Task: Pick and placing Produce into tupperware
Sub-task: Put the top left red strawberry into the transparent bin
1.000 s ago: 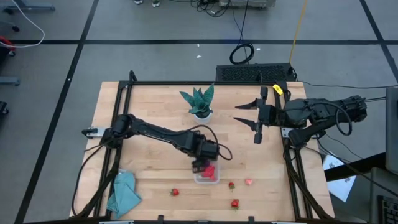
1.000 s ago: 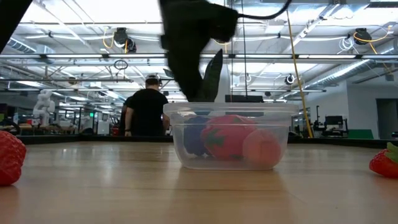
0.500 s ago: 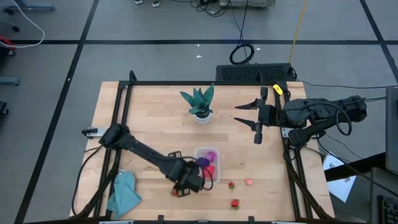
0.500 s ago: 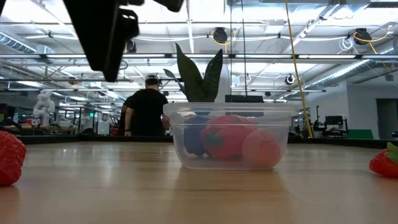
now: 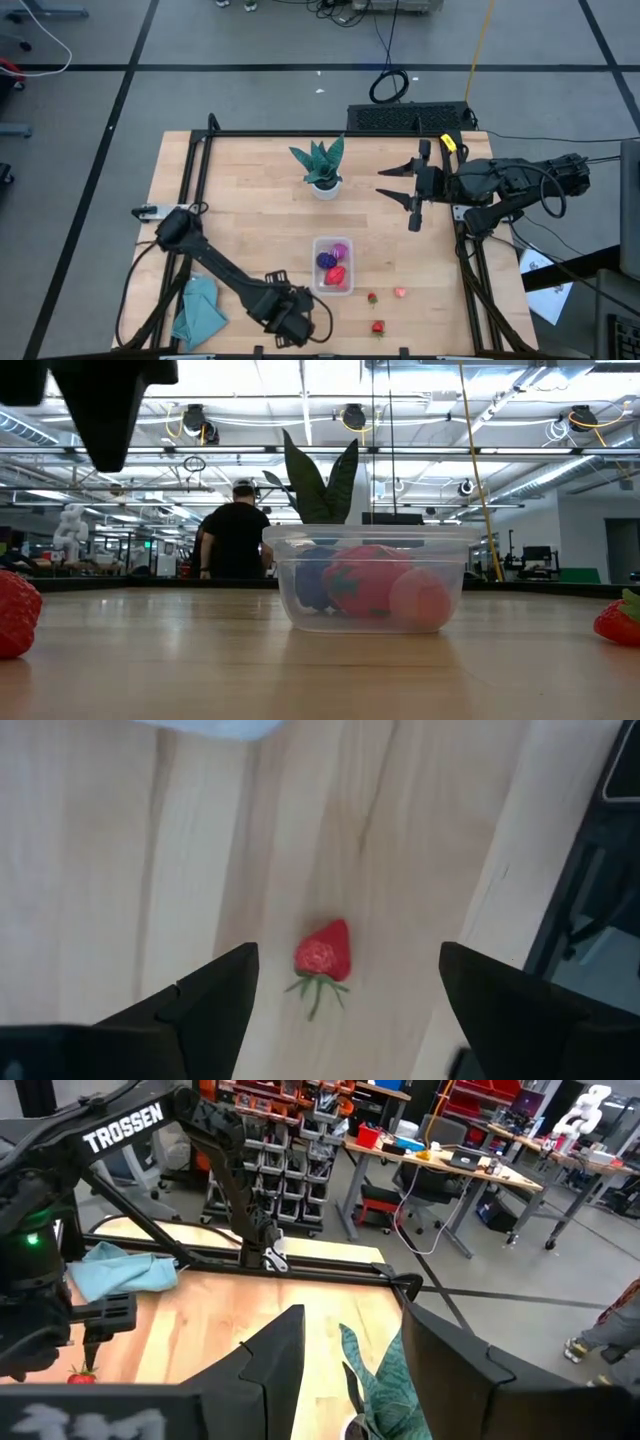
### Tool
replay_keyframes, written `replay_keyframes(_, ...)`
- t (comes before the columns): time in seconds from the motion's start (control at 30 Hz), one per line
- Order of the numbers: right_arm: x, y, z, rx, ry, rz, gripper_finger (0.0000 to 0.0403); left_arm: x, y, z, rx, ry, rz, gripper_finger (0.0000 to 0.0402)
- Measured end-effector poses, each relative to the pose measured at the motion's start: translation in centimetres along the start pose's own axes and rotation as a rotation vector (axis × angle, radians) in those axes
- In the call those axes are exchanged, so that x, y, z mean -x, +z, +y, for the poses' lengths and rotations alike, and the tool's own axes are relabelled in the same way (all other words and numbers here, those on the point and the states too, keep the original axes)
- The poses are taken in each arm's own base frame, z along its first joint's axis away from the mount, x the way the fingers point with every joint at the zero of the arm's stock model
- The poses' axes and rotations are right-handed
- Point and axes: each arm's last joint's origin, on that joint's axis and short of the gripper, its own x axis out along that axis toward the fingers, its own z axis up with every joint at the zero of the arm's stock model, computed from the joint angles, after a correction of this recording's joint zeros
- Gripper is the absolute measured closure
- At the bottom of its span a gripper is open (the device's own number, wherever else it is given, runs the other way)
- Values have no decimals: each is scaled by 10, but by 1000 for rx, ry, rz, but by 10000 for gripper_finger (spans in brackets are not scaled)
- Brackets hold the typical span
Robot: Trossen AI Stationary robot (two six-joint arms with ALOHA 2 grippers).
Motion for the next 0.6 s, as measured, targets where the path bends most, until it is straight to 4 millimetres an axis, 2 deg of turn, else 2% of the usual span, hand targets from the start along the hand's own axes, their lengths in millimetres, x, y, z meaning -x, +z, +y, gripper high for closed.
replay_keyframes(0.2, 0, 0, 0, -5, 0, 2, 243, -10, -3, 1, 25, 8, 8, 85)
replay_keyframes(0.43, 0, 0, 0, -5, 0, 3, 243, -34, -14, 5, 62, -2, 90, 85)
replay_keyframes(0.6, 0, 0, 0, -3, 1, 2, 243, -39, -16, 7, 66, 2, 101, 85)
